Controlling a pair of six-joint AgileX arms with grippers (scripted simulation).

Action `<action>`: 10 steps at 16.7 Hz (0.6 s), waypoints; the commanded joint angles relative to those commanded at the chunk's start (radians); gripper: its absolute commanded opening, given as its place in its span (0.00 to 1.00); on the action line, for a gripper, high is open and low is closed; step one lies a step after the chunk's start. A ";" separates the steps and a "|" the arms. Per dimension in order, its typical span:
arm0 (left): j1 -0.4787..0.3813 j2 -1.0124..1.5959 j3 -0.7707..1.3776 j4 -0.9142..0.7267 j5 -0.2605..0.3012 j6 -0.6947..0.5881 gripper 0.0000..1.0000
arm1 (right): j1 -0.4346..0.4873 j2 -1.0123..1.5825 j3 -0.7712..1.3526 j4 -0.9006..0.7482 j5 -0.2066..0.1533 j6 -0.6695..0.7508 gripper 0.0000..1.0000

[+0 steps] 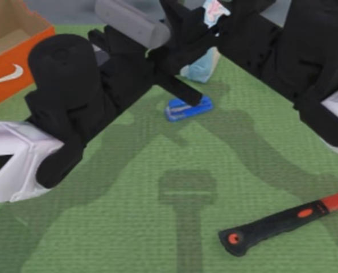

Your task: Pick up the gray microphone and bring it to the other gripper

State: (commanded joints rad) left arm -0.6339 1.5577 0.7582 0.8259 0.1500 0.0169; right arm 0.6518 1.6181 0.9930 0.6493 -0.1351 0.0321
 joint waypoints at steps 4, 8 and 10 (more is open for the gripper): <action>0.000 0.000 0.000 0.000 0.000 0.000 0.00 | 0.000 0.000 0.000 0.000 0.000 0.000 0.55; 0.000 0.000 0.000 0.000 0.000 0.000 0.00 | 0.000 0.000 0.000 0.000 0.000 0.000 0.25; 0.000 0.000 0.000 0.000 0.000 0.000 0.00 | 0.000 0.000 0.000 0.000 0.000 0.000 0.10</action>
State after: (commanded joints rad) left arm -0.6339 1.5577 0.7582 0.8259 0.1500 0.0169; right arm 0.6518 1.6181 0.9930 0.6493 -0.1351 0.0321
